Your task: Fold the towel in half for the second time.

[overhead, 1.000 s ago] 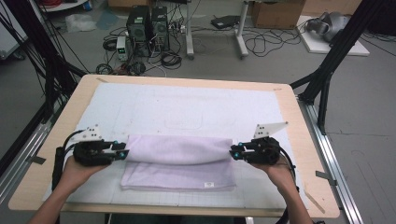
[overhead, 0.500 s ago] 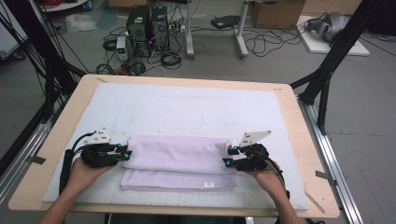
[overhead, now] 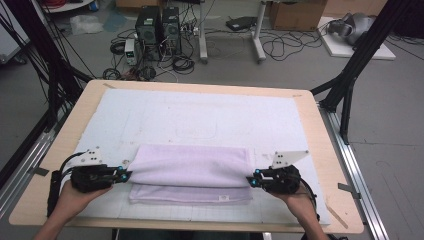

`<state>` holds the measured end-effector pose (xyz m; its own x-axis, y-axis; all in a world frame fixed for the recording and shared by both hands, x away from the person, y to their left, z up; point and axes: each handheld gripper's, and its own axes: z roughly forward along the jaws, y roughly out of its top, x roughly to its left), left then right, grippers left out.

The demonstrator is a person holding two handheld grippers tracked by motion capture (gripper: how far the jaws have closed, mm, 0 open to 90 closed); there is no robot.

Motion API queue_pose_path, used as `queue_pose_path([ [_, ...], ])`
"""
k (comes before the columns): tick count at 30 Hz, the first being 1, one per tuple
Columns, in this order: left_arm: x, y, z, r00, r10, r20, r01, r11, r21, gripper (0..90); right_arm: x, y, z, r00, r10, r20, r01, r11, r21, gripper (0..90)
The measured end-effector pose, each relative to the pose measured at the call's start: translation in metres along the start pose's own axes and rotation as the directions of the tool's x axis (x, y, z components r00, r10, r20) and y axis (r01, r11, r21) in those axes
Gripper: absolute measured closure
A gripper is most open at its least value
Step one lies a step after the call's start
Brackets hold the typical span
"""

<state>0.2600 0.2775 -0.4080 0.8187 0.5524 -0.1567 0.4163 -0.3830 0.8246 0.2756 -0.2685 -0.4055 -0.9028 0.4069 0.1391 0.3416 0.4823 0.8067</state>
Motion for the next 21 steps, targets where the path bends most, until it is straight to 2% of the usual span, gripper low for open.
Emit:
queue_pose_path([
  [2,-0.001,-0.004,-0.006,1.0000,-0.002,-0.007,0.002,0.9998,0.021,65.9,0.007,-0.004,-0.007,0.9999,-0.007,0.015,0.007,1.000,0.001,73.1],
  [3,-0.002,-0.004,-0.007,0.9999,-0.007,-0.014,0.007,0.9997,0.024,60.9,0.009,-0.005,-0.011,0.9997,-0.002,0.024,0.002,1.000,-0.004,71.8],
  [6,-0.002,-0.001,-0.007,0.9992,-0.003,-0.039,0.004,0.9997,0.023,52.8,0.010,-0.001,-0.017,0.9984,0.005,0.056,-0.003,1.000,-0.029,67.7],
  [10,-0.003,0.005,0.008,0.9997,0.011,-0.023,-0.010,0.9995,0.031,55.2,0.008,0.008,-0.001,0.9986,-0.031,0.043,0.031,1.000,-0.002,62.6],
  [14,-0.007,0.006,0.026,0.9990,0.043,0.009,-0.043,0.9966,0.070,60.5,0.007,0.009,0.024,0.9983,-0.056,-0.016,0.057,0.997,0.052,61.4],
  [18,-0.012,0.000,0.034,0.9977,0.056,0.037,-0.060,0.9927,0.104,62.5,0.012,0.002,0.036,0.9953,-0.078,-0.057,0.083,0.992,0.095,61.0],
  [21,-0.015,-0.006,0.039,0.9976,0.056,0.040,-0.061,0.9895,0.131,58.6,0.013,-0.007,0.038,0.9957,-0.061,-0.069,0.069,0.991,0.114,59.8],
])
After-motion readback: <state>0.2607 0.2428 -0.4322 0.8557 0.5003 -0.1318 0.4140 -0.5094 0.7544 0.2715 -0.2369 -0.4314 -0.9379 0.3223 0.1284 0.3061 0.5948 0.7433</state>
